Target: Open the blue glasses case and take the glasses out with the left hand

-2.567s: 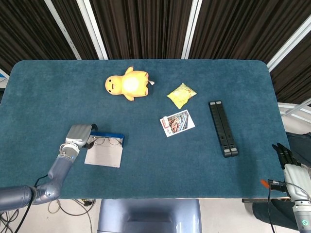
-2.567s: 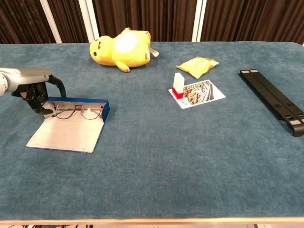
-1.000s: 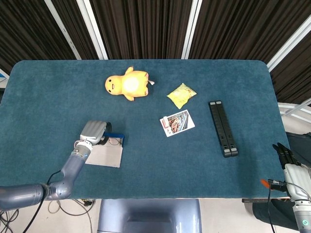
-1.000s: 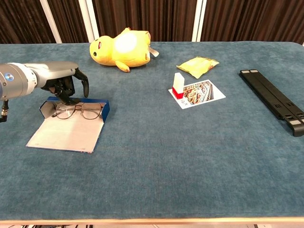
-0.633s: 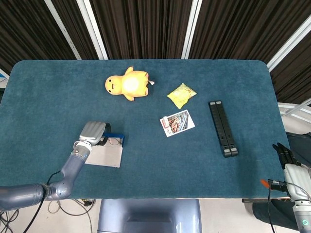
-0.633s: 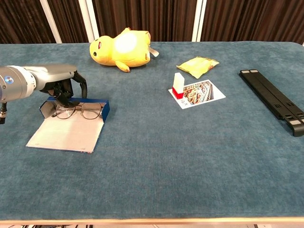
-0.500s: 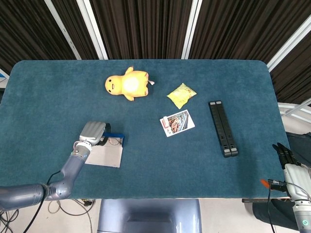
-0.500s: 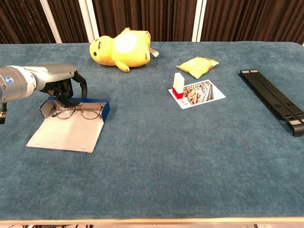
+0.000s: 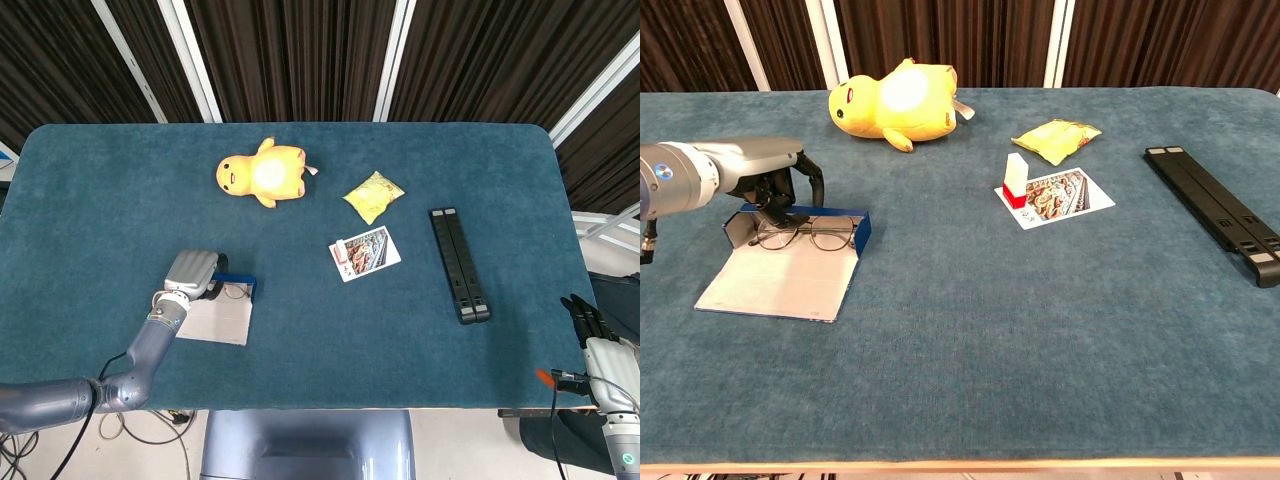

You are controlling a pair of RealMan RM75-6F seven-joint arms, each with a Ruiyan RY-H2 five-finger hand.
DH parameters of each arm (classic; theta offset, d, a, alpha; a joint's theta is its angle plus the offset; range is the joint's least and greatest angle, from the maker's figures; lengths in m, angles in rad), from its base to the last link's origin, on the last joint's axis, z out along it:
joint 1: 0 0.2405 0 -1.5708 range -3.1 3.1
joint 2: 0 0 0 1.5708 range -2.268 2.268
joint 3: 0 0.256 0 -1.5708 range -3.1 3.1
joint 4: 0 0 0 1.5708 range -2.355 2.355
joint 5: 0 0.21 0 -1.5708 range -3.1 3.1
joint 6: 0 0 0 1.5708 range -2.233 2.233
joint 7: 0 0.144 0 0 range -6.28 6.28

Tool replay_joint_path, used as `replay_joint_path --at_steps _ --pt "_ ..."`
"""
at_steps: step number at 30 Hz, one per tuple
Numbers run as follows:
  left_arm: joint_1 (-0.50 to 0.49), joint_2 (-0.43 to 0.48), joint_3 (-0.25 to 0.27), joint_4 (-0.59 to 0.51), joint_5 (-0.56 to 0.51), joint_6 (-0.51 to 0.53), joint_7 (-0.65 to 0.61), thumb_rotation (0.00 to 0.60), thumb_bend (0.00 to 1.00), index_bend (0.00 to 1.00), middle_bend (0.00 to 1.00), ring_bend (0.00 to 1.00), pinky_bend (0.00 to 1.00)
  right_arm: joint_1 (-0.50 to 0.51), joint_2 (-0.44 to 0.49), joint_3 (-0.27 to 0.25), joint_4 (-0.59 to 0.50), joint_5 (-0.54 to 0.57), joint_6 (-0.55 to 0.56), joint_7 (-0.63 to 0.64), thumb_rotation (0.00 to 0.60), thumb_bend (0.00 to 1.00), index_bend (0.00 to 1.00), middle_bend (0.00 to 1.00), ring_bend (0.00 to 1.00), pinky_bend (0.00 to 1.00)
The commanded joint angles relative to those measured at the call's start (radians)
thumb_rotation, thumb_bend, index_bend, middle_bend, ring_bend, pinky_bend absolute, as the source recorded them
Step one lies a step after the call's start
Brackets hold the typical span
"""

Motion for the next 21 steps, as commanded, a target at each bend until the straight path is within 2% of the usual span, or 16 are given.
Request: replay_joint_path --at_steps 1,13,21 --pt "0.002 -0.001 -0.002 0.001 0.0 0.003 -0.002 0.6 0.42 0.56 0.95 0.87 0.95 0.0 0.0 0.0 0.0 0.0 0.0 0.0 0.6 0.16 0.0 0.0 0.0 0.2" --pt "0.013 0.014 -0.034 -0.004 0.024 0.044 -0.028 0.6 0.42 0.58 0.95 0.87 0.95 -0.001 0.001 0.0 -0.002 0.0 0.001 0.001 0.6 0.15 0.0 0.0 0.0 0.2" --pt "0.032 0.025 -0.045 -0.022 0.065 0.118 -0.024 0.6 0.42 0.58 0.95 0.87 0.95 -0.001 0.001 0.0 -0.003 0.001 0.0 0.001 0.6 0.15 0.0 0.0 0.0 0.2"
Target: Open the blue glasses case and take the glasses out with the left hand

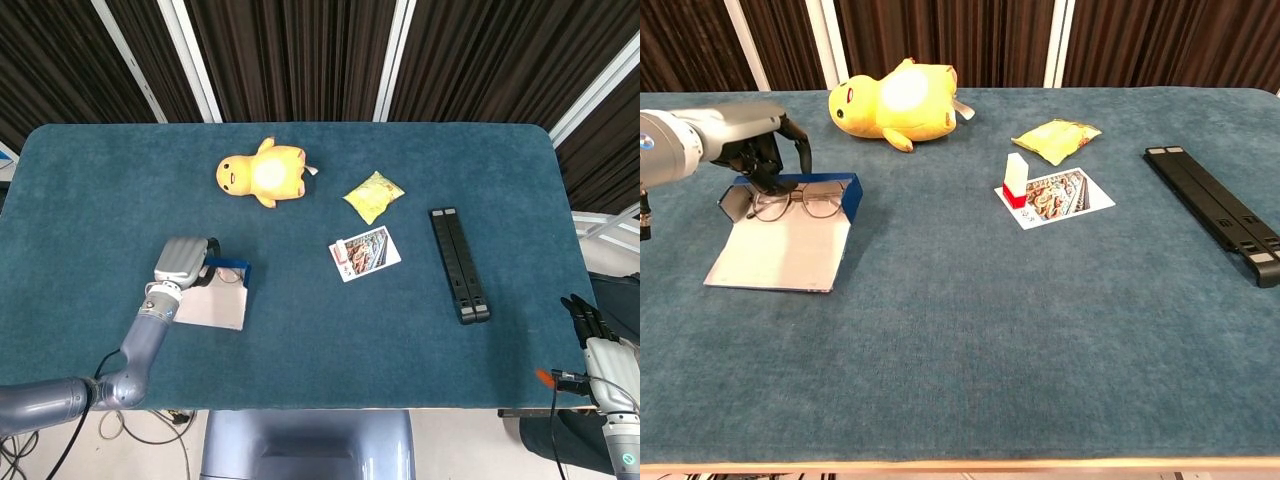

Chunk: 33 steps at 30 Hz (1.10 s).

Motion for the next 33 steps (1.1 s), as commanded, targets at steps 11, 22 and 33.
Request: replay_joint_path --at_steps 11,22,33 --pt "0.04 -0.024 0.017 0.001 0.084 0.152 0.076 0.6 0.42 0.59 0.96 0.87 0.95 0.001 0.001 0.0 -0.001 0.001 -0.003 0.004 0.6 0.15 0.0 0.0 0.0 0.2" --pt "0.058 -0.045 0.012 0.025 0.104 0.18 0.102 0.6 0.42 0.59 0.96 0.87 0.95 0.001 0.001 0.0 -0.001 0.001 -0.004 0.004 0.6 0.16 0.0 0.0 0.0 0.2" --pt "0.07 -0.051 -0.003 0.032 0.114 0.176 0.115 0.6 0.42 0.59 0.96 0.87 0.95 0.001 0.002 0.0 -0.002 0.001 -0.004 0.004 0.6 0.15 0.0 0.0 0.0 0.2"
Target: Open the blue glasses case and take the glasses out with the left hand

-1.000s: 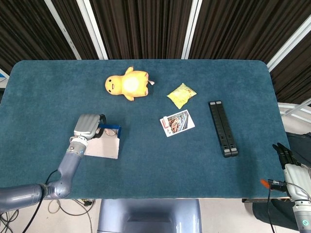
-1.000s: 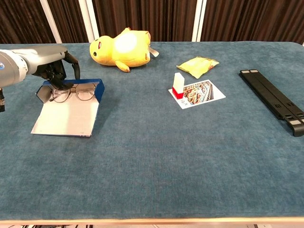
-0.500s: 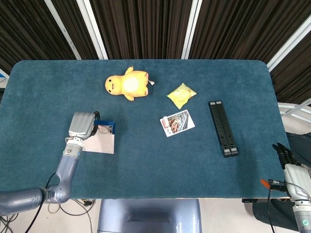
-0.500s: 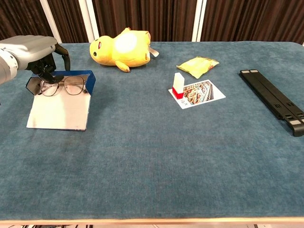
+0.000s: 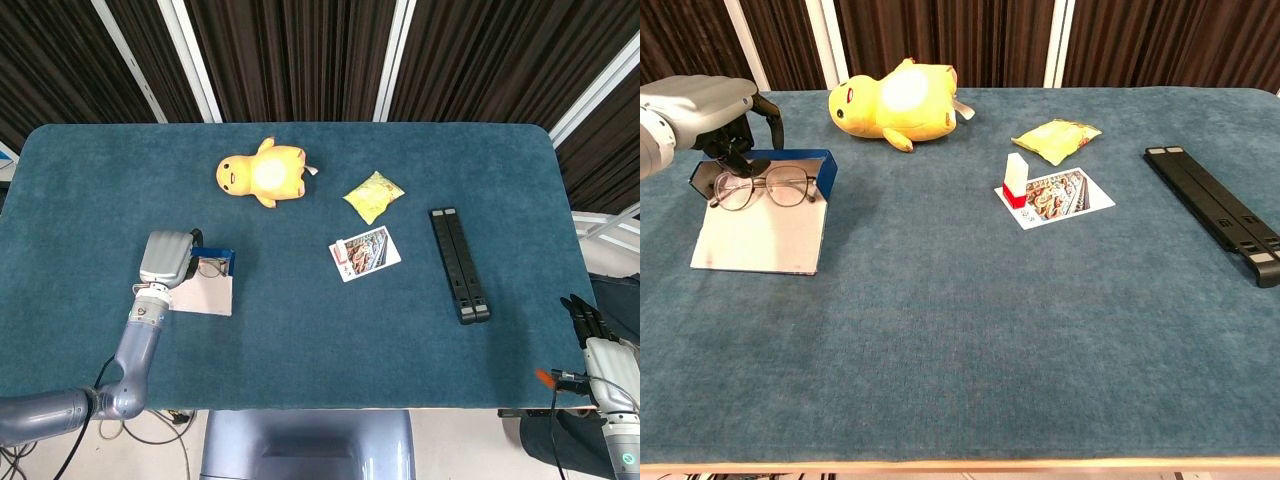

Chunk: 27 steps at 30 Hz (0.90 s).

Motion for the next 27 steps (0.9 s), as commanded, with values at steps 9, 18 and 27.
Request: replay_joint_path --at_steps 9,18,27 --pt "0.01 -0.007 -0.009 0.011 0.0 -0.012 0.01 0.6 0.42 0.59 0.96 0.87 0.95 0.0 0.001 0.0 -0.001 0.0 -0.001 0.0 0.6 0.15 0.0 0.0 0.0 0.2" --pt "0.011 -0.029 -0.032 0.05 -0.05 -0.043 0.018 0.6 0.3 0.4 0.95 0.87 0.95 0.0 0.001 0.0 -0.002 0.001 -0.001 -0.001 0.6 0.15 0.0 0.0 0.0 0.2" --pt "0.019 -0.025 -0.05 0.048 -0.052 -0.042 0.008 0.6 0.24 0.33 0.95 0.87 0.95 0.0 0.0 0.0 -0.003 0.002 -0.001 -0.003 0.6 0.15 0.0 0.0 0.0 0.2"
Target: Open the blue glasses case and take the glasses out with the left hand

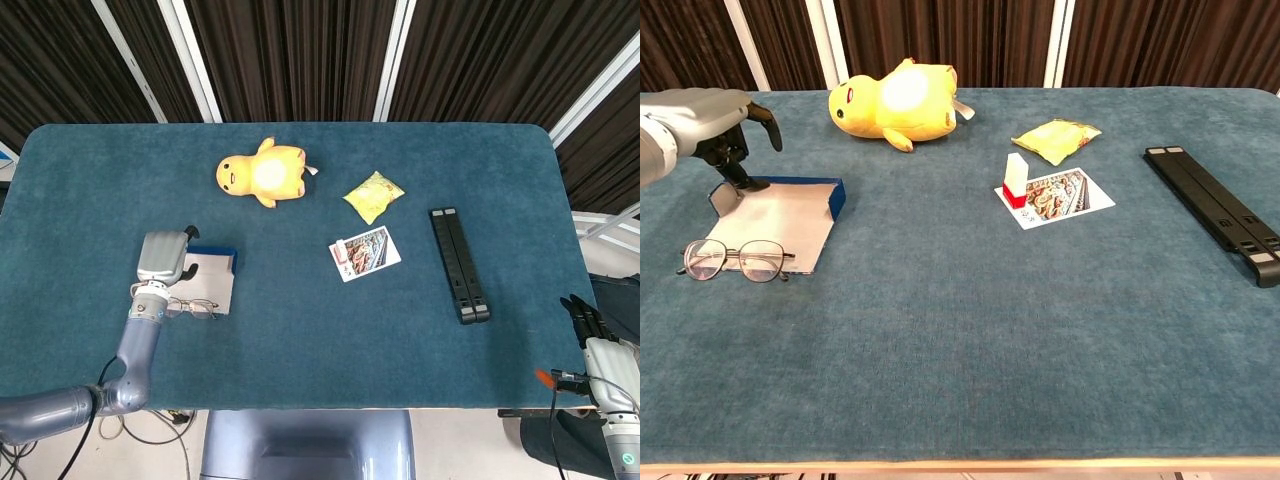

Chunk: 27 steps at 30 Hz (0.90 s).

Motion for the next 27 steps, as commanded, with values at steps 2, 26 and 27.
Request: replay_joint_path --at_steps 2,26,27 --pt "0.009 0.01 -0.004 -0.023 0.012 0.008 -0.015 0.6 0.25 0.36 0.96 0.87 0.95 0.0 0.0 0.0 0.001 0.0 0.001 0.0 0.6 0.15 0.0 0.0 0.0 0.2" --pt "0.106 0.076 0.089 -0.191 -0.019 0.006 -0.014 0.6 0.35 0.53 1.0 0.91 0.97 -0.001 0.001 -0.001 0.001 -0.004 0.003 0.003 0.6 0.15 0.0 0.0 0.0 0.2" --pt "0.107 0.077 0.089 -0.192 -0.017 0.005 -0.014 0.6 0.35 0.53 1.0 0.91 0.97 -0.001 0.001 -0.001 0.002 -0.004 0.003 0.003 0.6 0.15 0.0 0.0 0.0 0.2"
